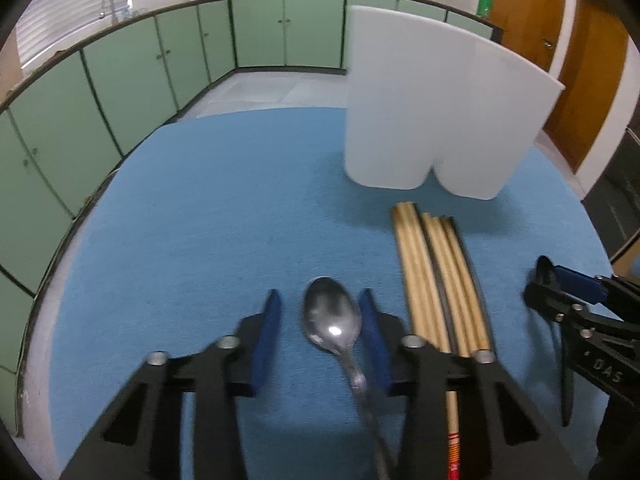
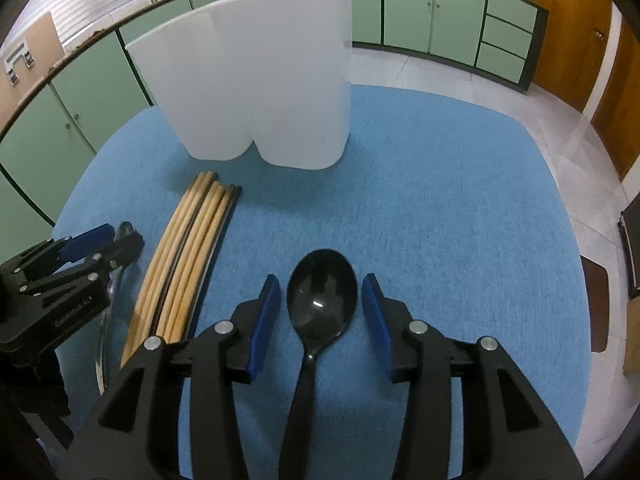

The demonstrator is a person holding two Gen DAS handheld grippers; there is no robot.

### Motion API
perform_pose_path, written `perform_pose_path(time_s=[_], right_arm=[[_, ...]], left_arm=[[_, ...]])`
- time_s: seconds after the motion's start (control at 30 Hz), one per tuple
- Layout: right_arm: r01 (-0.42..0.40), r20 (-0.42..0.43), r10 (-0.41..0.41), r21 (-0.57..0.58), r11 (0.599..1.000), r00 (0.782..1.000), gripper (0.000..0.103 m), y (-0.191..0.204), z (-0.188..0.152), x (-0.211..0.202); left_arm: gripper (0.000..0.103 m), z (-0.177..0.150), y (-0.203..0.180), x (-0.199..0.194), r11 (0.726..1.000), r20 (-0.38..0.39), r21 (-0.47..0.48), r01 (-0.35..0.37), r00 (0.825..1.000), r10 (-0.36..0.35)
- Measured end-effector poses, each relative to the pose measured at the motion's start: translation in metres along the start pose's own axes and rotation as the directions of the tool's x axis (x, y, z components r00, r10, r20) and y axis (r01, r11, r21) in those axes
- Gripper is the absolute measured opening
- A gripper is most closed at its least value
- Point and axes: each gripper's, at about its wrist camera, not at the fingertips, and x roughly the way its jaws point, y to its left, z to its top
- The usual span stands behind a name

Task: Organize utensils
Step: 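Grasp the steel spoon with the left gripper while the right holds the black spoon, then lift both spoons and drop them into the white utensil holder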

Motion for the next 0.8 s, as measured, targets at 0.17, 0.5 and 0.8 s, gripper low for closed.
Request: perform_pose_path(time_s=[0.17, 0.5, 0.8], right_arm=[[0.001, -0.001, -0.001, -0.001, 1.0, 1.0, 0.034, -0.001, 0.004, 0.001], [-0.053, 0.331, 0.054, -0.011, 0.999, 0.942, 0.033, -0.013, -0.012, -0.054], [-0.086, 0.473, 0.088, -0.025, 0.996, 0.877, 0.033, -0.021, -0.012, -0.082]], left_arm=[[0.029, -0.001, -0.002, -0.001, 0.999, 0.012, 0.012, 0.035, 0.999, -0.035], [0.029, -0.028, -0.001, -0.063, 0.98, 0.381, 0.093, 0.175, 0.903, -0.197], [0.028, -0.04, 0.001, -0.088, 0.98, 0.538, 0.112, 0.167, 0.819, -0.201]])
